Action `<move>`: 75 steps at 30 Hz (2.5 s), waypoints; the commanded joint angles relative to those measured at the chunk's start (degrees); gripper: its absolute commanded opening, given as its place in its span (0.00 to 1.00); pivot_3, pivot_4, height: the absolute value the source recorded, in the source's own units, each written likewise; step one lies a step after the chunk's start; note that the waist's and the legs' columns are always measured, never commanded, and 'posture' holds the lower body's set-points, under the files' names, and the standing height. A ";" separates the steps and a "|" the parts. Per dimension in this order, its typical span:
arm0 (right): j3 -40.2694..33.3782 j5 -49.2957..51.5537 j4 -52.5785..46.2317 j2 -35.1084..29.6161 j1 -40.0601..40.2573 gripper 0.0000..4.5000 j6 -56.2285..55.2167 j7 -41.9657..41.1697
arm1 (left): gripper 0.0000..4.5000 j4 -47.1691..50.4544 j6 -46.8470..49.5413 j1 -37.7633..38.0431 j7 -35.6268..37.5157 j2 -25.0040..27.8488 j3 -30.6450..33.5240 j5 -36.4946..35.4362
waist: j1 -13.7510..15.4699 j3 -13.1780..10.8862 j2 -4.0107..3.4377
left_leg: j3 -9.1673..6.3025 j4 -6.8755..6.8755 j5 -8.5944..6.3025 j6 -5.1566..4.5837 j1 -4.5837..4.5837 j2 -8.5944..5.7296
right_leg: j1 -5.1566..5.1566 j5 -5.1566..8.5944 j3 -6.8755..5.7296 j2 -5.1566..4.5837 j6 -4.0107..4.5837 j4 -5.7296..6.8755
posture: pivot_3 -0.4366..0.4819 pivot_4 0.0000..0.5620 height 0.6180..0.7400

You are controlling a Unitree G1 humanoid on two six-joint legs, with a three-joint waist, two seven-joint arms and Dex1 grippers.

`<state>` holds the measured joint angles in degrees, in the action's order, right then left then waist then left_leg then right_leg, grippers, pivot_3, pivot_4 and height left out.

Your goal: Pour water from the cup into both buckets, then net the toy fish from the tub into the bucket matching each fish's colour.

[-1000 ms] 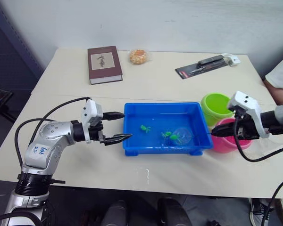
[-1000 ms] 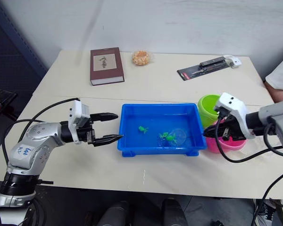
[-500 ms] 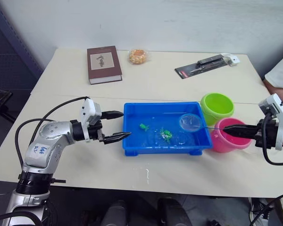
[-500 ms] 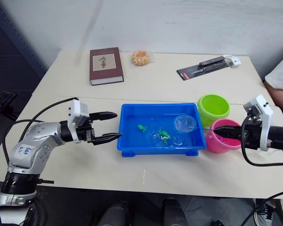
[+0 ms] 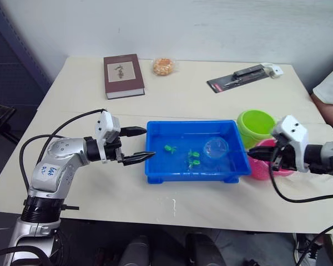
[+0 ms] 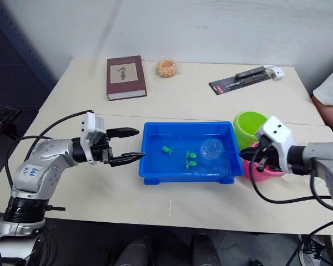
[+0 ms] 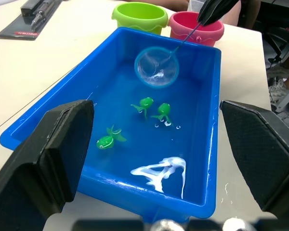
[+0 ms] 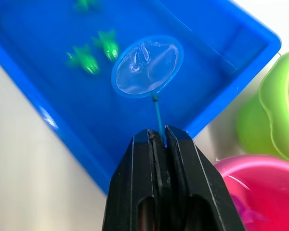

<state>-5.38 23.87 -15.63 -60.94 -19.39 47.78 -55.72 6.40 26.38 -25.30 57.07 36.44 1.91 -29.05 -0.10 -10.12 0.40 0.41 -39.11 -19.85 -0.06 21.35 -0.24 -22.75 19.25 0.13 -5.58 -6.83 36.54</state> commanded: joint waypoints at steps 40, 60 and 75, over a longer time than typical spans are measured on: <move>16.46 -10.01 -5.56 11.02 -7.66 0.00 -7.31 -1.73 | 1.00 6.92 3.03 7.80 2.89 7.80 5.21 -2.70 | 0.02 0.00 0.00 | -0.08 0.01 0.00 0.02 0.01 0.02 | -0.01 0.01 -0.02 -0.07 0.01 -0.08 | 0.48 0.27 0.99; -16.53 12.16 -2.06 7.35 1.49 0.00 8.37 -2.33 | 1.00 8.22 5.33 4.09 -0.86 3.21 5.71 -6.37 | 0.09 -0.01 0.01 | -0.16 0.04 -0.04 -0.05 0.09 0.01 | 0.07 0.00 -0.10 -0.08 0.00 -0.06 | 0.48 0.27 0.99; -28.70 2.40 12.64 2.35 6.28 0.00 -8.40 5.13 | 1.00 3.43 3.10 -3.59 -2.74 -3.33 3.47 -5.30 | -0.05 -0.01 0.02 | 0.08 0.02 -0.03 -0.05 -0.04 0.01 | 0.09 -0.04 -0.02 0.06 -0.07 -0.01 | 0.48 0.27 0.99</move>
<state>-34.19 28.58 -4.34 -58.91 -12.42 44.42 -52.16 9.57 30.52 -27.67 54.30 33.35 5.46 -34.56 -0.15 -10.13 0.42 0.49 -39.09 -19.87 -0.11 21.30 -0.24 -22.66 19.21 0.10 -5.52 -6.90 36.53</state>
